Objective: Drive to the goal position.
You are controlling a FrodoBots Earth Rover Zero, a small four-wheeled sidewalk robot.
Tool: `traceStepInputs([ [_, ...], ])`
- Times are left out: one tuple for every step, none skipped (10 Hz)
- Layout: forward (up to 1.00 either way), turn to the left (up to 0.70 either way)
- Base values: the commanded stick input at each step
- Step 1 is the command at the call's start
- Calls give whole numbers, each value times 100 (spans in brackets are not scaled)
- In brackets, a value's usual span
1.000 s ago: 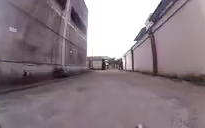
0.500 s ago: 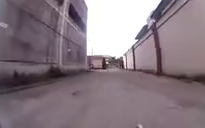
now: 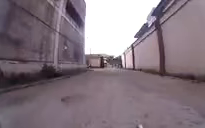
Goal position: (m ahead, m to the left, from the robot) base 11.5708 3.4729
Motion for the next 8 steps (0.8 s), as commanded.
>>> traceStepInputs([
  [100,0],
  [100,0],
  [100,0],
  [100,0],
  [100,0],
  [100,0],
  [100,0],
  [100,0],
])
